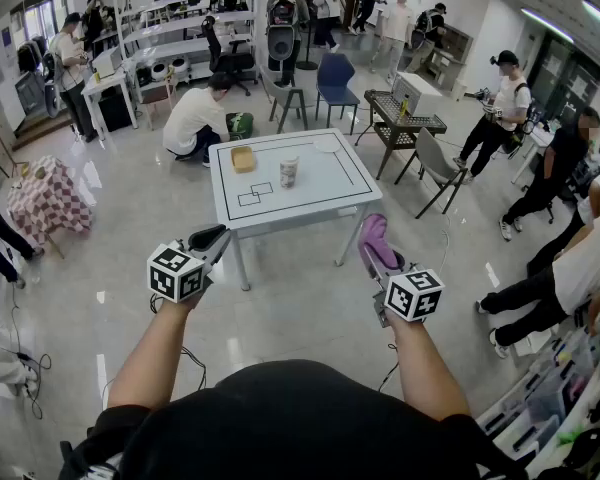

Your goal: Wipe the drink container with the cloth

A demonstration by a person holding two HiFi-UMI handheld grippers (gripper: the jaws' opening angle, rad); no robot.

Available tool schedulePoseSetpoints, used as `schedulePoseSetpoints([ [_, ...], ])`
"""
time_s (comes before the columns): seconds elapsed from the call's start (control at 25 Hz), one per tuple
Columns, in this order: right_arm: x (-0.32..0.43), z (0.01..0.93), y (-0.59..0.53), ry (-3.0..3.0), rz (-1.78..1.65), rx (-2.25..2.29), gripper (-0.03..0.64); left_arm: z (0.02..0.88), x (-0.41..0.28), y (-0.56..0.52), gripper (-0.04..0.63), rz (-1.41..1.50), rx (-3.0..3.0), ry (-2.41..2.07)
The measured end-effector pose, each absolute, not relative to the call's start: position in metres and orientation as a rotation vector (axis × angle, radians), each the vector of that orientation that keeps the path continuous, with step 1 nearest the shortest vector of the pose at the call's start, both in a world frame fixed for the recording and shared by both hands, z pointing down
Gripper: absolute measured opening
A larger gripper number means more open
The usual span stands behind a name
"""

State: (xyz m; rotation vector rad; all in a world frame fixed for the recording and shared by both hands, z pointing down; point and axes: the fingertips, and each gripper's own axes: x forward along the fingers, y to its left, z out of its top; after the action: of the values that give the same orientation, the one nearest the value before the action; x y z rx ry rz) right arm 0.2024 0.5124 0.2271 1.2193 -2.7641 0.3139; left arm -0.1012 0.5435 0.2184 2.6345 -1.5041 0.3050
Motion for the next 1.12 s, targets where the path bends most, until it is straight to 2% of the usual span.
schedulePoseSetpoints([
  [0.64,0.213,0.256,0.476,-2.755,0.372,1.263,0.087,0.249,-0.096,0.518,0.063,0.307,2.590,-1.494],
  [1.12,0.169,0.290,0.371,-2.705,0.430,1.267,0.087,0.278,-0.130,0.400,0.063,0.305,2.575,-1.434],
])
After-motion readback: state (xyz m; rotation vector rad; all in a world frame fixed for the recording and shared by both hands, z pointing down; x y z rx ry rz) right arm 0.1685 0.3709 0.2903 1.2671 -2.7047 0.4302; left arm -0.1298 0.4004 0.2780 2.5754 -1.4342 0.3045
